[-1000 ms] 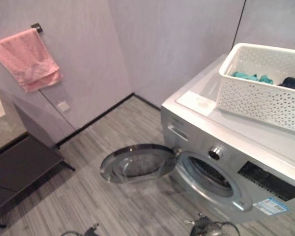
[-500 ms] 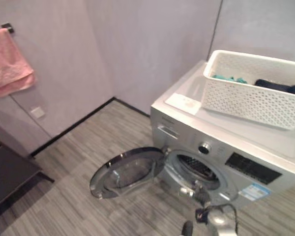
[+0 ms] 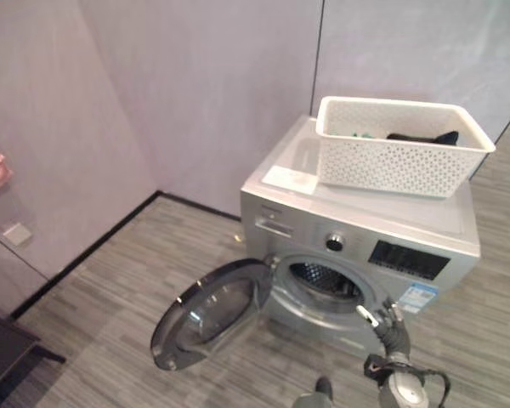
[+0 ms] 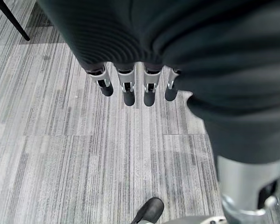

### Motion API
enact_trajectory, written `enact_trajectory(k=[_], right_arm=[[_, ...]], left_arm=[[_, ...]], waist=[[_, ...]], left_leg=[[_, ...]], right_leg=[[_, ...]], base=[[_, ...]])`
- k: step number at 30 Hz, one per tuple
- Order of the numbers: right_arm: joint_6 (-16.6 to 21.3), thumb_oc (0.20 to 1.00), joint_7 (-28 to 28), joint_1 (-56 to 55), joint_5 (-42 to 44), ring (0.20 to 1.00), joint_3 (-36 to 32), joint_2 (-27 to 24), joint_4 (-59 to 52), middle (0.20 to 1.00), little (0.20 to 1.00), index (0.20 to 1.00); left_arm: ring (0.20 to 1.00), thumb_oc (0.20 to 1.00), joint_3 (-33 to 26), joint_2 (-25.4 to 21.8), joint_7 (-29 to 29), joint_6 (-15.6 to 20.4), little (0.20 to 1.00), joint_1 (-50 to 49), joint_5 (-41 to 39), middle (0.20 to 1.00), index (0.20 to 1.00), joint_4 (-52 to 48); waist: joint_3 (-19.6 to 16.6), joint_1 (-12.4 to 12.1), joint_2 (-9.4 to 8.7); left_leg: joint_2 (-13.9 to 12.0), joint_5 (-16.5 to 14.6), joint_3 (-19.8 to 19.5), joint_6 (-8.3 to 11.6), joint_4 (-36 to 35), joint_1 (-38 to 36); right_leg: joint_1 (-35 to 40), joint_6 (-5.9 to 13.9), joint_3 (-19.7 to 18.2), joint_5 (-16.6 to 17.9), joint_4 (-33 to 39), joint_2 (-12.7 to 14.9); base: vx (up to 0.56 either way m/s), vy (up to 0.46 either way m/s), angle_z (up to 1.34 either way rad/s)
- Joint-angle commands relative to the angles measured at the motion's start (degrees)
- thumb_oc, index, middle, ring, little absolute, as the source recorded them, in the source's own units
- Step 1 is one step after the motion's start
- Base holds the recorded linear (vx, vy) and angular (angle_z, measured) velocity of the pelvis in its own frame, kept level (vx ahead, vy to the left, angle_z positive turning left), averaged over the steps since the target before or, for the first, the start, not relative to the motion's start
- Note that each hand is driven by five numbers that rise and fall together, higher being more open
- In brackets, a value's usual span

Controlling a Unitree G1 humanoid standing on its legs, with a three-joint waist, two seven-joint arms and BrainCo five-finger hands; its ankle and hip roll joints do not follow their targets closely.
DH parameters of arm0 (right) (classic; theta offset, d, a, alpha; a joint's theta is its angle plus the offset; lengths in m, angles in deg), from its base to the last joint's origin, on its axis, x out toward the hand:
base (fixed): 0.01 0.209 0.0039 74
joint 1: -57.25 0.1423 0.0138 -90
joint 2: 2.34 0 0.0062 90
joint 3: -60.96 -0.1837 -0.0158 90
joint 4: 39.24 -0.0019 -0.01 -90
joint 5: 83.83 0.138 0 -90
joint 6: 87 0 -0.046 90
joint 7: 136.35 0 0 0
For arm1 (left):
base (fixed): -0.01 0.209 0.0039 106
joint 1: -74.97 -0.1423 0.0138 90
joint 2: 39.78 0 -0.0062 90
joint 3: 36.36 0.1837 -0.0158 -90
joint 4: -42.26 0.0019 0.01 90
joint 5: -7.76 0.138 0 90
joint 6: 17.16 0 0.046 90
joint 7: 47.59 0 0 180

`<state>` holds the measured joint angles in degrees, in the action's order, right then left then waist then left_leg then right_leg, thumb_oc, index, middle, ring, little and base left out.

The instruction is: Grab the laundry basket,head to the washer,open it,put in the laundry and shut it.

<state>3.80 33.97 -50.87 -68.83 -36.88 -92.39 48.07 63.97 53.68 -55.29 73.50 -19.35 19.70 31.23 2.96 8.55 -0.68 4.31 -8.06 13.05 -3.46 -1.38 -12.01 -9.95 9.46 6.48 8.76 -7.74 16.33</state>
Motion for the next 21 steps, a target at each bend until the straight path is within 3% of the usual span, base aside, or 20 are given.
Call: enact_trajectory(k=[1,7,13,18,21], right_arm=[[5.8,1.0,-6.66,5.4,-16.08,1.0,-4.81,-4.41,-10.86,1.0,1.0,1.0],[7.0,1.0,-14.34,10.25,-30.01,1.0,-9.38,-7.26,-23.02,1.0,1.0,1.0],[7.27,1.0,-18.64,17.49,-35.74,1.0,-8.89,-10.25,-27.5,1.0,1.0,1.0],[6.82,1.0,-22.9,24.16,-46.15,1.0,-10.95,-16.08,-32.78,1.0,1.0,1.0],[5.39,1.0,-22.79,28.75,-46.51,1.0,-11.9,-23.57,-29.6,1.0,1.0,1.0]], left_arm=[[1.0,1.0,-0.14,-0.05,-0.55,0.78,1.0,1.51,2.57,1.0,1.0,-1.35],[1.0,1.0,0.38,1.06,-1.95,1.62,1.0,0.78,4.64,1.0,1.0,-2.71],[1.0,1.0,1.56,1.21,-1.97,1.62,1.0,0.65,7.15,1.0,1.0,-2.69],[1.0,1.0,2.18,0.95,-2.02,1.79,1.0,0.65,9.65,1.0,1.0,-2.6],[1.0,1.0,2.56,0.61,-1.86,2.08,1.0,1.42,8.94,1.0,1.0,-2.55]], waist=[[1.38,0.01,0.01],[0.39,-0.9,-0.06],[0.07,-2.3,-0.21],[-1.08,-4.28,0.02],[-2.05,-5.95,-0.49]], left_leg=[[-0.39,-4.92,-4.0,-1.98,2.65,1.76],[0.37,-5.88,-3.98,-2.53,3.68,1.51],[0.17,-6.18,-4.72,-2.07,3.74,1.22],[-2.11,-6.87,-6.09,-0.6,3.43,0.3],[-5.07,-6.98,-7.11,0.91,3.66,-0.25]], right_leg=[[-2.12,1.96,-4.67,1.33,0.28,-1.5],[-2.38,2.78,-6.07,2.88,2.65,-2.49],[-1.94,3.04,-6.25,2.73,3.85,-2.18],[-0.62,2.16,-4.11,-1.53,3.95,-2.98],[0.51,0.81,-1.71,-4.43,3.14,-5.08]], base=[[0.06,-0.015,-0.14],[0.07,-0.029,-0.14],[0.09,-0.062,-0.03],[0.15,-0.119,0.07],[0.22,-0.244,0.37]])
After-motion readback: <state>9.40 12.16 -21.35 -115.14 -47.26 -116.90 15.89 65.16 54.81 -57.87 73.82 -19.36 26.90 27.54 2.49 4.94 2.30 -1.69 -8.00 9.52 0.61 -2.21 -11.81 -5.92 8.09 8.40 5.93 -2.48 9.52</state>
